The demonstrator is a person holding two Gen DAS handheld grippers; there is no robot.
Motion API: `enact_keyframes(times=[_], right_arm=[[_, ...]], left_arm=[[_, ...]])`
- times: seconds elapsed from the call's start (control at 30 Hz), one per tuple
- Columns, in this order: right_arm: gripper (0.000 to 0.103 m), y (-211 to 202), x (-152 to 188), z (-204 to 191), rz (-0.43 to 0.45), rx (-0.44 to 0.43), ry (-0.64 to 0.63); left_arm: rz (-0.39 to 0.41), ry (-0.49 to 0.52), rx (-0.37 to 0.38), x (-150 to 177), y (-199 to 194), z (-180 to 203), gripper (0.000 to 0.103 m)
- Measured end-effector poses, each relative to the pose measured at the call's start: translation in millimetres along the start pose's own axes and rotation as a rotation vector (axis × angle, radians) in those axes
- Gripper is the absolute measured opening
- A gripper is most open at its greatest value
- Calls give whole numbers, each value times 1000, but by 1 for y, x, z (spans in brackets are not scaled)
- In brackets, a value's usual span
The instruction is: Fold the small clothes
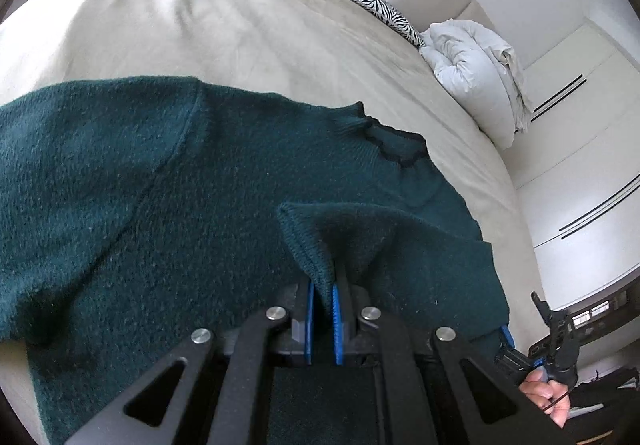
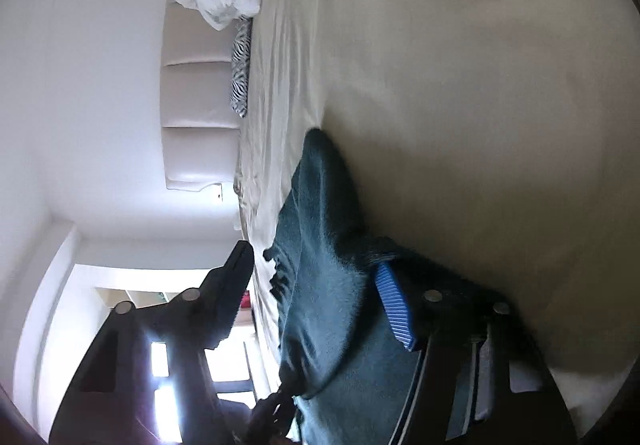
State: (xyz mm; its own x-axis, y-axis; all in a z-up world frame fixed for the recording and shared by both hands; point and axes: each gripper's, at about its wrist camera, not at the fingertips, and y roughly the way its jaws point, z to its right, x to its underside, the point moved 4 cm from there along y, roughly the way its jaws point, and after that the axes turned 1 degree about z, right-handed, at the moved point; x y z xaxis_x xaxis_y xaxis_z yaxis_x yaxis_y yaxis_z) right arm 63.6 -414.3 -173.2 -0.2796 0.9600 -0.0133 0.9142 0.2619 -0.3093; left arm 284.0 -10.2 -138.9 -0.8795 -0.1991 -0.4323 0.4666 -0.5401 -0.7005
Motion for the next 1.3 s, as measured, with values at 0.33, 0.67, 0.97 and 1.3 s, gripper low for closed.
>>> enact_keyframes(times=[0.33, 0.67, 0.97, 1.3], right_arm=[[48, -18, -6, 17, 30, -17, 15], [46, -18, 2, 26, 29, -58, 69], [61, -36, 30, 1, -49, 112, -12], [63, 5, 19, -55, -210, 52, -261]], left_arm=[[-2, -12, -6, 3, 2, 4, 22], [41, -47, -13, 2, -15, -2, 43], [124, 194, -106, 2, -29, 54, 49], [26, 186, -91, 18, 18, 29, 48]])
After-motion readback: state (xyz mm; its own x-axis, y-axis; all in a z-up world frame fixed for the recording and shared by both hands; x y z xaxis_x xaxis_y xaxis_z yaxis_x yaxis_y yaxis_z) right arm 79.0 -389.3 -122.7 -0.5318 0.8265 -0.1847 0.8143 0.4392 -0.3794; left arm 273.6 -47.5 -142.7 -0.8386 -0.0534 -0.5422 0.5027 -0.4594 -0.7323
